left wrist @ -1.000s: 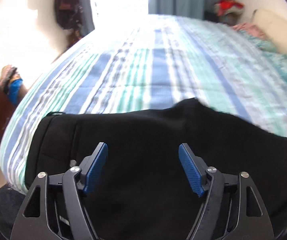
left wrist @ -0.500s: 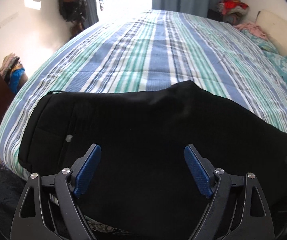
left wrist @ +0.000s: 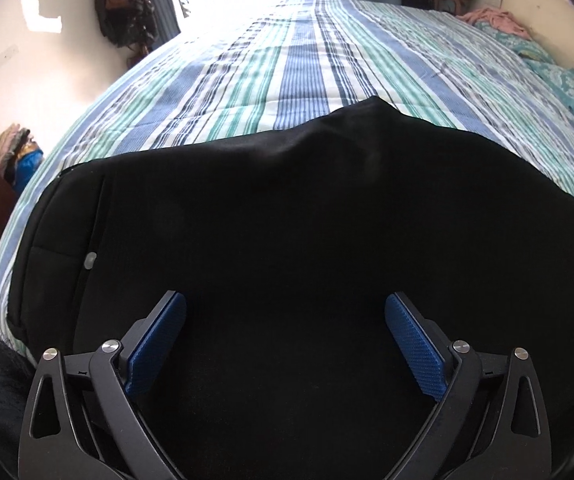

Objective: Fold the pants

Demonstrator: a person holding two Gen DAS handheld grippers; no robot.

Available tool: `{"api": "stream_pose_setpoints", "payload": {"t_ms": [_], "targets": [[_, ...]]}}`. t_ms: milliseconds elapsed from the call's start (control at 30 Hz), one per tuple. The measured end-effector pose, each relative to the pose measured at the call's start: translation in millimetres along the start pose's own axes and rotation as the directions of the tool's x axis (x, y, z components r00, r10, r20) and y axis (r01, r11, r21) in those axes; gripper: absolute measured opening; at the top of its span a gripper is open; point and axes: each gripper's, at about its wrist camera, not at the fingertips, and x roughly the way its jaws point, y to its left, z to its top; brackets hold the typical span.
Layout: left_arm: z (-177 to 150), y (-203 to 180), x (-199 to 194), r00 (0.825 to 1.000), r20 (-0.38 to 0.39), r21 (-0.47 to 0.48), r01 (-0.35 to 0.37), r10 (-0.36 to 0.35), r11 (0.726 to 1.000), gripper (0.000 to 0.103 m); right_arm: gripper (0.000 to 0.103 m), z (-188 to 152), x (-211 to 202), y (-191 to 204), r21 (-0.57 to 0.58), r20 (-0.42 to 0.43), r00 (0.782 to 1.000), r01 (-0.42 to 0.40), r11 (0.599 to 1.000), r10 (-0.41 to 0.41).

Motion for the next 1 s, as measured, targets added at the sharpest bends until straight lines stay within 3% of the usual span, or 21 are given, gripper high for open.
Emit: {"api": "stream_pose_setpoints", "payload": {"t_ms": [200,700,1000], "targets": [[-4.0,-0.8,1.9,1.0,0.018,-0.001,-0.001,0.001,1.0,0.103,0.103,-0.4,5.6,6.5,-0.01,-0.006,1.0,-0.003,1.0,0.003],[-3.4,-1.7,3.3,1.0,0.017,0.009,0.001,-0.001,1.0,0.103,0.103,-2.6,4.9,10.6,-0.041,0.008,1.0,0.027,0.999,-0.026],[-3.9,-2.6,3.7,1.0,0.021,0.013,-0.004,0.004,1.0,0.103,0.103,0.2,-18.6,15.4,-0.081,0.1,0.991,0.097,0.992,-0.089]]}}
